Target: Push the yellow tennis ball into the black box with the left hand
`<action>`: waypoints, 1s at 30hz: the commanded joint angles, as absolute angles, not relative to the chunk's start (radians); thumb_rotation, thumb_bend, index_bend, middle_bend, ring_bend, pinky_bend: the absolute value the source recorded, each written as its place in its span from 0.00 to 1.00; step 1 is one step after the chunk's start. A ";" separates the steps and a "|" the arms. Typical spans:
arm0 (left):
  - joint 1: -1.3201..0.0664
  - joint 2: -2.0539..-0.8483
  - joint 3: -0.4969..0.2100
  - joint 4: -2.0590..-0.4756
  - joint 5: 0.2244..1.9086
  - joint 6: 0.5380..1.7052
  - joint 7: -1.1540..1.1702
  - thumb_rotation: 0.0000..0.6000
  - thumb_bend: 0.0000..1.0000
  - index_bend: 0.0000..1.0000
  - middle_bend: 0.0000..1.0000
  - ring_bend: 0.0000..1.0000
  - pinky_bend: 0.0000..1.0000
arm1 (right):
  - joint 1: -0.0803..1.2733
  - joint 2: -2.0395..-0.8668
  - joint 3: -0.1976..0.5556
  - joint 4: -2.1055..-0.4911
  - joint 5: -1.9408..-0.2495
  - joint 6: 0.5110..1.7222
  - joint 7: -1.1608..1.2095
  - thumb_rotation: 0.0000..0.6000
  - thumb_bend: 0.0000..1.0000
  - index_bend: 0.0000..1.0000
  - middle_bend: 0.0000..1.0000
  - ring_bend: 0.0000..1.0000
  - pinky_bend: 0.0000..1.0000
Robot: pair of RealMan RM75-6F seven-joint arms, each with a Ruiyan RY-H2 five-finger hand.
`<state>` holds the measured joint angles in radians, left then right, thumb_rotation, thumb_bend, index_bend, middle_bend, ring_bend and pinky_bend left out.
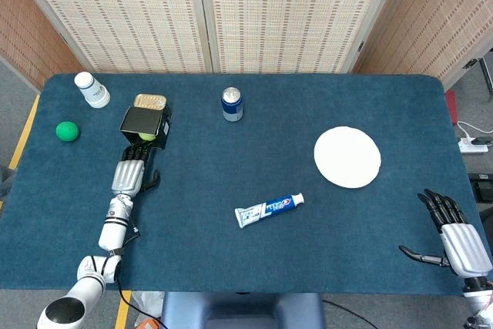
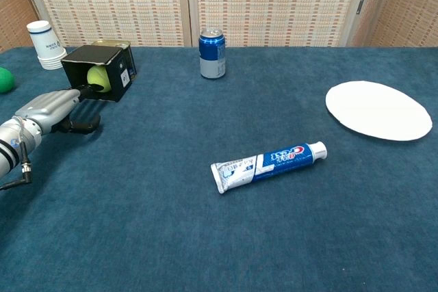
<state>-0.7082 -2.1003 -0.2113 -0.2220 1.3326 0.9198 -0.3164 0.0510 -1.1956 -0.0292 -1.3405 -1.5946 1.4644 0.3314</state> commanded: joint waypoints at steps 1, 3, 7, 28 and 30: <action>-0.705 -2.100 -0.210 -0.225 1.332 0.923 -0.312 0.40 0.49 0.00 0.00 0.00 0.00 | 0.052 -1.196 -0.029 -1.341 -1.595 1.463 0.330 0.69 0.00 0.00 0.00 0.00 0.00; -0.698 -2.099 -0.210 -0.226 1.331 0.931 -0.300 0.40 0.47 0.00 0.00 0.00 0.00 | 0.052 -1.195 -0.030 -1.340 -1.594 1.462 0.332 0.69 0.00 0.00 0.00 0.00 0.00; -0.635 -2.096 -0.205 -0.244 1.333 1.041 -0.260 0.41 0.44 0.00 0.00 0.00 0.00 | 0.052 -1.191 -0.027 -1.336 -1.588 1.461 0.349 0.69 0.00 0.00 0.00 0.00 0.00; 0.053 -1.602 -0.030 -0.882 1.374 1.655 -0.304 0.63 0.44 0.12 0.00 0.00 0.00 | 0.032 -1.193 -0.061 -1.318 -1.661 1.528 0.360 0.69 0.00 0.00 0.00 0.00 0.00; 0.052 -1.617 -0.040 -0.865 1.384 1.675 -0.289 0.64 0.44 0.12 0.00 0.00 0.00 | 0.031 -1.196 -0.062 -1.322 -1.667 1.532 0.346 0.69 0.00 0.00 0.00 0.00 0.00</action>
<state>0.0332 -1.6089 -0.0353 -0.9038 1.3808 1.6415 -0.2698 0.0309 -1.1939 -0.0610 -1.3189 -1.6630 1.5301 0.3526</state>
